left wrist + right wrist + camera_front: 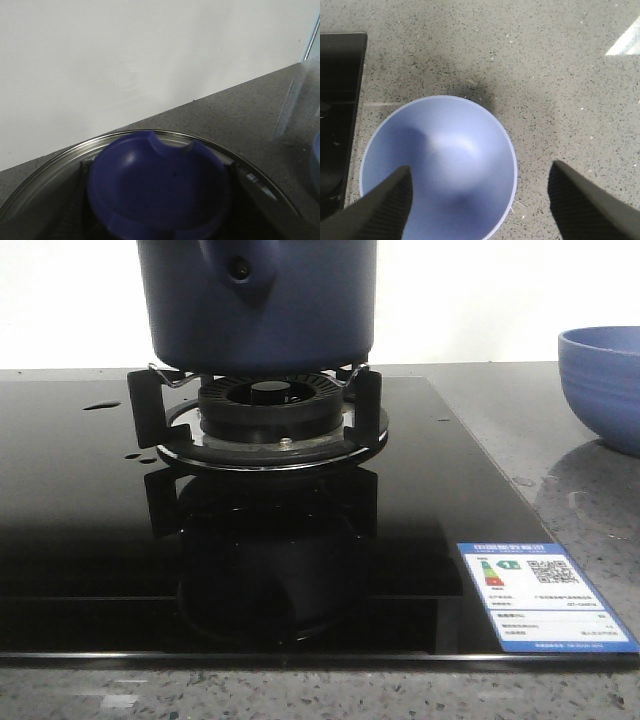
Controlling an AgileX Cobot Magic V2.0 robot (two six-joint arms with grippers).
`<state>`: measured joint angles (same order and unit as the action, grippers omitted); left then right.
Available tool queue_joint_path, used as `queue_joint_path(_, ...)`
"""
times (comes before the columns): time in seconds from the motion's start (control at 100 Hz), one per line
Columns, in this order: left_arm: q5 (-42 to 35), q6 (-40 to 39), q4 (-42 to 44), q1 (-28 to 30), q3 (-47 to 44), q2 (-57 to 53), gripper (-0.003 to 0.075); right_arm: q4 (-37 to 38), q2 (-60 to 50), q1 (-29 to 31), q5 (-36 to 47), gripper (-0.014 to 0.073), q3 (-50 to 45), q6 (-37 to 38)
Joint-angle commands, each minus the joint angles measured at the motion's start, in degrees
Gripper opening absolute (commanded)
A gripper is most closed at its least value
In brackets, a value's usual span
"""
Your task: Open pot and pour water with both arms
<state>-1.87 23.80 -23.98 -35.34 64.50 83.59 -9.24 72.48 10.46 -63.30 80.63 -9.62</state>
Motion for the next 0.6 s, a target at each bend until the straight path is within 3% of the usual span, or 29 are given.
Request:
queue_joint_path(0.0, -5.67, -0.14, -0.41, -0.23, 2.3, -2.04, 0.0358, -0.69, -1.65, 0.32, 2.92, 0.0507, 1.94, 0.03)
queue_joint_path(0.32, -5.67, -0.14, -0.78, -0.23, 2.3, -2.54, 0.0533, -0.72, -1.65, 0.32, 2.92, 0.0507, 1.94, 0.03)
queue_joint_path(0.59, -4.73, -0.14, -0.78, -0.23, 2.3, -5.79, 0.054, -0.72, -1.65, 0.32, 3.02, 0.0507, 1.94, 0.03)
